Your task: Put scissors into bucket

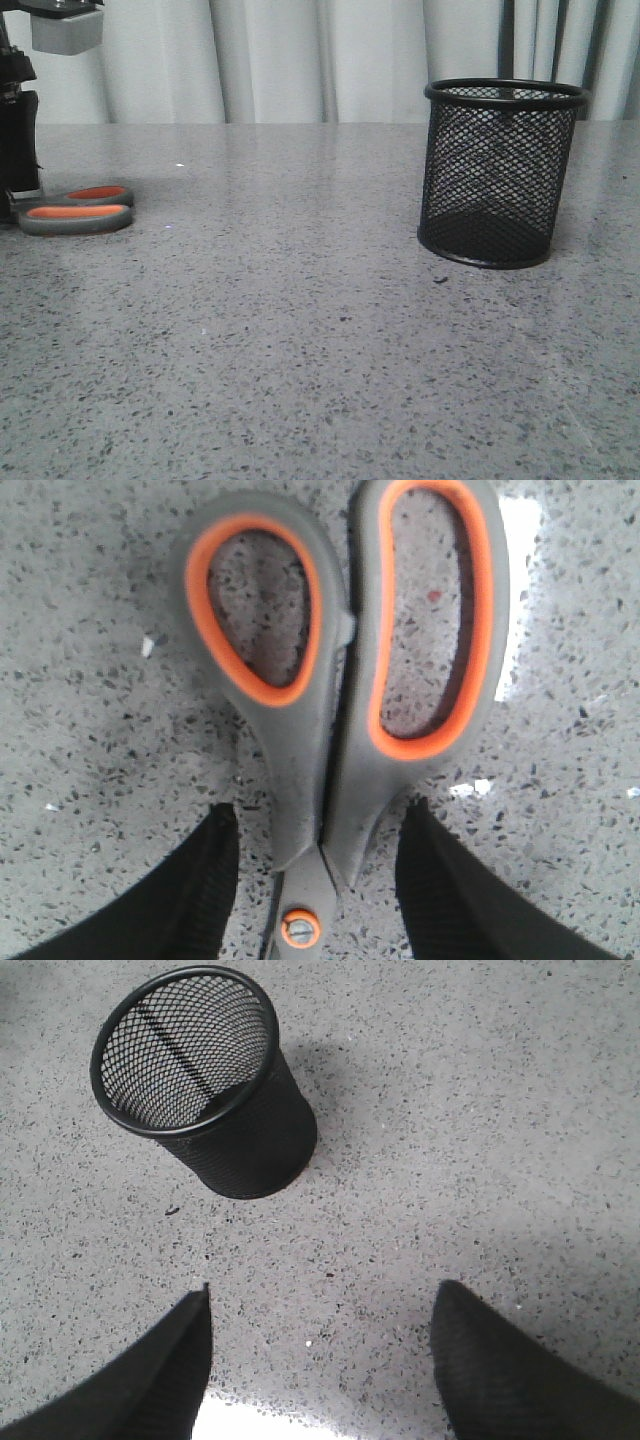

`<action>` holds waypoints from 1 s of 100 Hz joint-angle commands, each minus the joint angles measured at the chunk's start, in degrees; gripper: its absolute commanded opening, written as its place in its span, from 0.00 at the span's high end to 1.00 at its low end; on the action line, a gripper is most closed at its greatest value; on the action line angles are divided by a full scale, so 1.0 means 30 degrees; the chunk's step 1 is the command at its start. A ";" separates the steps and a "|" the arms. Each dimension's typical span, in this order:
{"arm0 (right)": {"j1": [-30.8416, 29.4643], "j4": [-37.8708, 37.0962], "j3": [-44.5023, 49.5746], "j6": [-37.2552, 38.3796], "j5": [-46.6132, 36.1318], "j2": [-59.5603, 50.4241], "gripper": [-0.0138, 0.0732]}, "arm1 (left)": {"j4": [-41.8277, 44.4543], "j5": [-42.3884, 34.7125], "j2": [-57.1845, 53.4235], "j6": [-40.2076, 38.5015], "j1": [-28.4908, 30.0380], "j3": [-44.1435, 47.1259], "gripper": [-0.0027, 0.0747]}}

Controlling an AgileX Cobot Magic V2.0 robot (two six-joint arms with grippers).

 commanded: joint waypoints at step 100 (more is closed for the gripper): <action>-0.0122 0.0502 -0.0648 -0.0298 -0.0371 0.0118 0.36 | -0.0729 0.0883 0.0658 0.0029 0.0036 -0.0578 0.88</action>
